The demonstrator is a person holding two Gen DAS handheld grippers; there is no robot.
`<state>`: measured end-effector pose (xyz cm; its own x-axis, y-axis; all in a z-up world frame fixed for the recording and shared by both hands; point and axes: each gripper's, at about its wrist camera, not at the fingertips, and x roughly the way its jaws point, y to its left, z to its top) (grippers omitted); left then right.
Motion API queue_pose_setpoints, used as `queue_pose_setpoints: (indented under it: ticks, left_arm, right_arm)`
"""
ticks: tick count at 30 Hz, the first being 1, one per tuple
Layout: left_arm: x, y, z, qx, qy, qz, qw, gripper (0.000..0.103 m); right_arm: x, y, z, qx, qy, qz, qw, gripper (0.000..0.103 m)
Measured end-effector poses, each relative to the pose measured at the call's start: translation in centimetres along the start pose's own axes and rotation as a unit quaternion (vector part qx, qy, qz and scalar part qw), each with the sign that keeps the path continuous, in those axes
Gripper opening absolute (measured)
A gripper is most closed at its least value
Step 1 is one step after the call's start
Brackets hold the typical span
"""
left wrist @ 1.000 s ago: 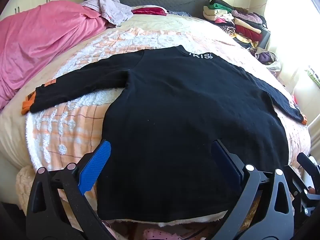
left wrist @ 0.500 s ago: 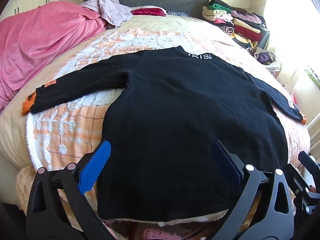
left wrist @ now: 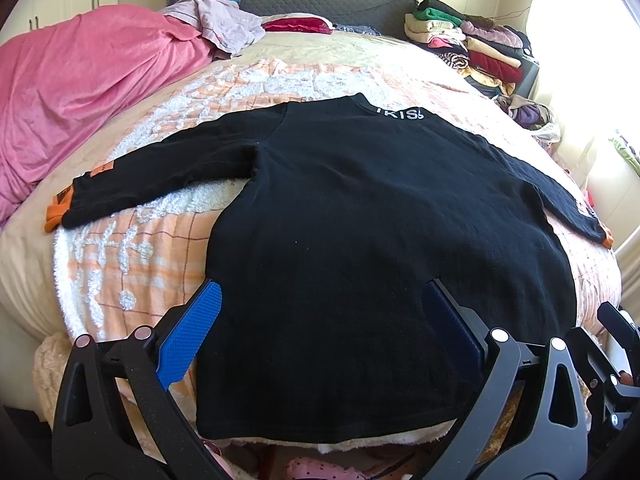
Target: Fold small clothes
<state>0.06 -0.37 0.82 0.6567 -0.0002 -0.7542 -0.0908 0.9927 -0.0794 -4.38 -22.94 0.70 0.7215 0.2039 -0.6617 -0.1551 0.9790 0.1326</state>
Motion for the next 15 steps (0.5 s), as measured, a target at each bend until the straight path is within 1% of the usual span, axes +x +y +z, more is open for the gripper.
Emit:
queue_pose_setpoints:
  ticks: [15]
  left_arm:
    - [0.03,0.05,-0.11,0.002,-0.001,0.001,1.0,0.095]
  right_arm:
    - [-0.21,-0.15,0.15,0.001,-0.002,-0.001,1.0,0.099]
